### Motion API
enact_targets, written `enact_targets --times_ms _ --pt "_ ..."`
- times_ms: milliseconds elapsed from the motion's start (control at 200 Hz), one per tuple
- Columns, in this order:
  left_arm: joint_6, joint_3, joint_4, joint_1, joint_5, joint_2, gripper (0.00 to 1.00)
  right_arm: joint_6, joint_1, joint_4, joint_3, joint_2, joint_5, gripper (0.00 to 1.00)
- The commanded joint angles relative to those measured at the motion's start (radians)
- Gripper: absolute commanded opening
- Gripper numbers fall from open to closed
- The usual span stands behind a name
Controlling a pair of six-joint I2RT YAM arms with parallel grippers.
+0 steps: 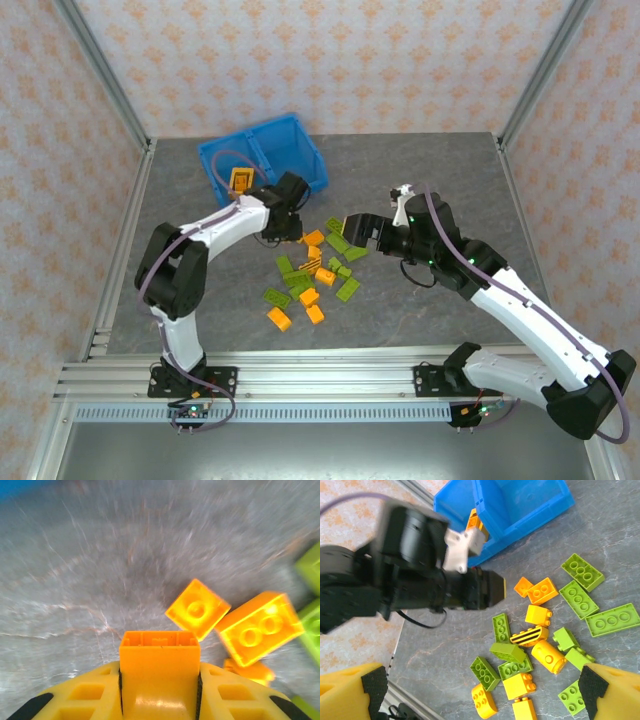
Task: Sort the legos into containers by color
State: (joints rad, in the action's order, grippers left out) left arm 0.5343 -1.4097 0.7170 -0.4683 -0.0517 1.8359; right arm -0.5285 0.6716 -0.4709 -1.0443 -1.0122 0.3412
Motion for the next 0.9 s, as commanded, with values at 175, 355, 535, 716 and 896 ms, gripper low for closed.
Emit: enact_targets --times_ms 175,355,535,716,896 --pt "-0.093 -0.33 0.136 0.203 0.059 0.039 0.31 -0.01 0.004 0.086 0.004 0.041 0.051 0.99" --pt "-0.114 -0.615 0.204 0.301 0.054 0.24 0.31 -0.011 0.005 0.064 0.009 0.06 0.044 0.99" --pt "-0.091 -0.865 0.28 0.371 0.113 0.432 0.31 -0.016 0.006 0.039 0.015 0.096 0.015 0.99" --pt "-0.108 -1.029 0.332 0.405 0.171 0.551 0.35 -0.011 0.005 0.018 0.013 0.108 0.005 0.99" --pt "-0.115 -1.049 0.336 0.412 0.175 0.54 0.46 -0.016 0.005 0.031 0.013 0.097 0.006 0.99"
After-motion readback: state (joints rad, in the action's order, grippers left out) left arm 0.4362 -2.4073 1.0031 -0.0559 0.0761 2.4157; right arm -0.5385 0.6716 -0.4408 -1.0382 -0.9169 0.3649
